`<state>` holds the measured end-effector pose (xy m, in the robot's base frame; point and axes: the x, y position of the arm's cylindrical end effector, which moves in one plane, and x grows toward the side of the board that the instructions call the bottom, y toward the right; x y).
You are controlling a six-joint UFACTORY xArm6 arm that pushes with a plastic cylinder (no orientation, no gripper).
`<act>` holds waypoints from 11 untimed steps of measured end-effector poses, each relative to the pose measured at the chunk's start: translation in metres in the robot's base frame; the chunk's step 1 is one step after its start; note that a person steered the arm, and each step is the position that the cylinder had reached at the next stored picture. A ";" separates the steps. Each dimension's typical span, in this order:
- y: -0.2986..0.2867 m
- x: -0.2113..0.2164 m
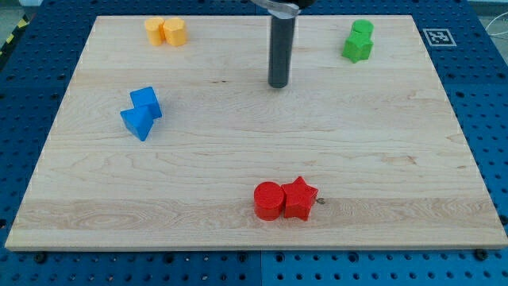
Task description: Push the green star closer to the yellow hexagon
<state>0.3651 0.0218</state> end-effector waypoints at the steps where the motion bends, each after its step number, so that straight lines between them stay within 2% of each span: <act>1: -0.023 0.003; 3: -0.044 0.002; 5: -0.065 -0.041; 9: -0.066 -0.041; 11: -0.028 -0.020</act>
<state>0.3454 -0.0065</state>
